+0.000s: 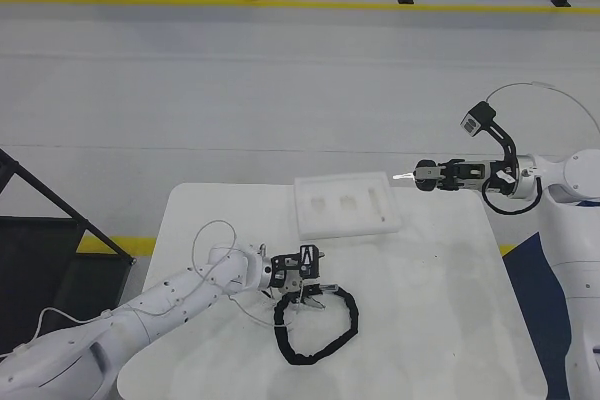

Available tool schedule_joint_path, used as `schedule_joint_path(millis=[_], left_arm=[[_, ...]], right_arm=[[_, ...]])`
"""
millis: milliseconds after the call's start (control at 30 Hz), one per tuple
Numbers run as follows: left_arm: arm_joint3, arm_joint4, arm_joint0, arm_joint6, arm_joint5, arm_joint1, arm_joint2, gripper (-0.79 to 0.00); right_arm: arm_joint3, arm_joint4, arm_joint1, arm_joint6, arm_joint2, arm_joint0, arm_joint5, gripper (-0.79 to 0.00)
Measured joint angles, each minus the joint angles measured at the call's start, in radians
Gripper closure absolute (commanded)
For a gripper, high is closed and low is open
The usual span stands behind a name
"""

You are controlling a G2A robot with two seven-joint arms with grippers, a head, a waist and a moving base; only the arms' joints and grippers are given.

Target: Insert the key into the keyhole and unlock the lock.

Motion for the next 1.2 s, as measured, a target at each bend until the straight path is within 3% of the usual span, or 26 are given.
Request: schedule_joint_path(millis=[167, 700, 800, 1033, 1200], left_arm=[[0.037, 0.046, 0.013, 0.047, -0.037, -0.017, 0.006, -0.785], [0.206, 0.147, -0.022, 0.118, -0.086, -0.123, 0.025, -0.785], [0.235, 0.157, -0.028, 0.134, -0.097, -0.14, 0.026, -0.708], [0.286, 0.179, -0.034, 0.161, -0.109, -0.175, 0.026, -0.653], [0.327, 0.189, -0.033, 0.168, -0.112, -0.195, 0.024, -0.551]], right_arm=[[0.0, 0.0, 0.0, 0.0, 0.0, 0.0, 0.0, 0.0], [0.0, 0.0, 0.0, 0.0, 0.0, 0.0, 0.0, 0.0], [0.0, 0.0, 0.0, 0.0, 0.0, 0.0, 0.0, 0.0], [0.0, 0.0, 0.0, 0.0, 0.0, 0.0, 0.0, 0.0], [0.0, 0.0, 0.0, 0.0, 0.0, 0.0, 0.0, 0.0]])
